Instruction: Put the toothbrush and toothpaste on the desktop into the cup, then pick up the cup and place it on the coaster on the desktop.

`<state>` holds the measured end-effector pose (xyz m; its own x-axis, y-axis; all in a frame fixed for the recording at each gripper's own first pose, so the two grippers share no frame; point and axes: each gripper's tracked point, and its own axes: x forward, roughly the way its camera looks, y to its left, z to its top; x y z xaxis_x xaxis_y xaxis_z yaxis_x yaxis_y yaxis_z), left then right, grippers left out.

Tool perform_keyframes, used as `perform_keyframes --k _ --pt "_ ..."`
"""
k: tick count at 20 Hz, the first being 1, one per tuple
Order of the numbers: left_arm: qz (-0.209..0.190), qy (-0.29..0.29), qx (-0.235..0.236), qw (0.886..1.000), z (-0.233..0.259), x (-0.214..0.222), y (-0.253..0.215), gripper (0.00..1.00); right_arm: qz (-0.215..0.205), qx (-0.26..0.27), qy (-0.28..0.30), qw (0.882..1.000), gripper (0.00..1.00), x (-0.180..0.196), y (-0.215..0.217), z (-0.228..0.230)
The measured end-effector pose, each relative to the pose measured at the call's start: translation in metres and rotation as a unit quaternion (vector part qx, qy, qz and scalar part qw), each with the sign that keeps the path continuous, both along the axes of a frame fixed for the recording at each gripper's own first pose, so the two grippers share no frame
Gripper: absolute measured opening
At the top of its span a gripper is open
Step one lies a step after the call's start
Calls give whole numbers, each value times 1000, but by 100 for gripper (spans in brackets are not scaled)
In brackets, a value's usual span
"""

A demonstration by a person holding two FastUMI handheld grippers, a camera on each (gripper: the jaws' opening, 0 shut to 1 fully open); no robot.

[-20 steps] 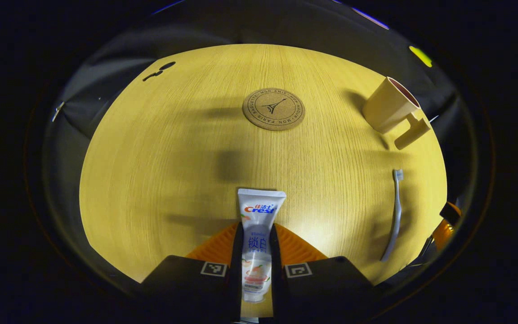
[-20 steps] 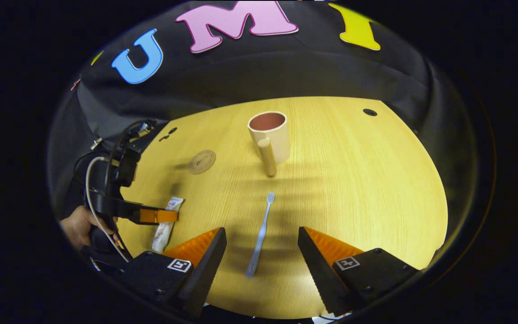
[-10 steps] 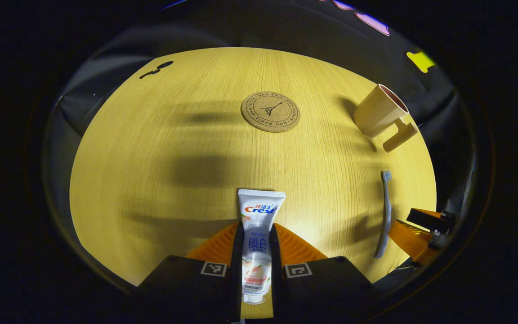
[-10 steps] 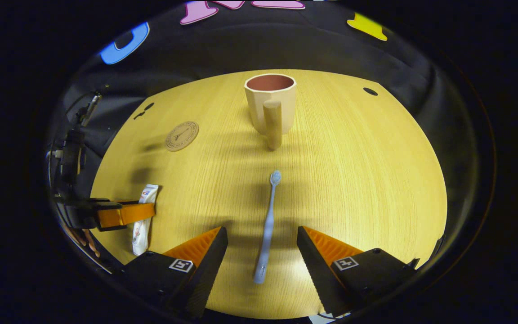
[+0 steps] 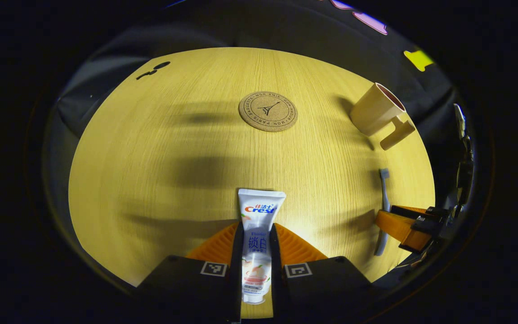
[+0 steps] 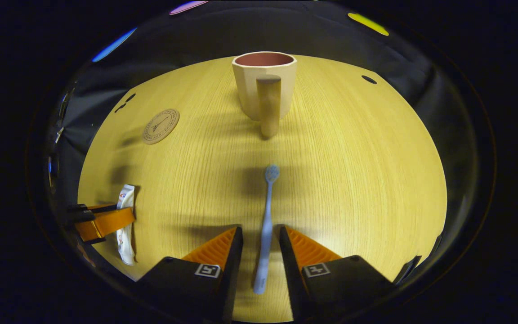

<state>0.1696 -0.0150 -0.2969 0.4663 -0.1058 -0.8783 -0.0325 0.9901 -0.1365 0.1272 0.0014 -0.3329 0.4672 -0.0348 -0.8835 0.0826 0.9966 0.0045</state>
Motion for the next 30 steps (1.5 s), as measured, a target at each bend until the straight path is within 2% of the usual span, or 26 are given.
perform_keyframes --k 2,4,6,8,10,18,19,20,21,26,30 --pt "1 2 4 1000 0 0 0 33 1 0 4 1000 17 2 -2 -3" --pt "-1 3 13 1000 0 0 -1 33 8 13 5 1000 12 2 0 0" --pt "-5 0 25 1000 0 0 -1 33 38 29 1 999 6 2 4 4" --pt "-14 -8 34 999 -1 0 -2 33 64 36 -2 997 5 0 4 2" --pt "-15 -7 36 999 -1 -3 -2 33 68 36 -3 997 5 -2 -4 3" --pt "31 -14 7 999 3 -13 -1 29 96 65 -64 991 5 5 -13 37" --pt "36 -19 5 999 4 -14 1 34 104 64 -71 990 5 4 -13 40" --pt "41 -26 2 999 8 -15 1 28 110 66 -76 989 5 2 -13 44" --pt "44 -33 -1 998 13 -16 1 28 115 70 -82 988 5 1 -13 48" --pt "63 -102 -43 992 64 -9 -11 28 102 99 -110 984 5 -2 -19 70" --pt "55 -167 -68 982 123 7 -33 28 83 113 -135 981 5 2 -34 89"
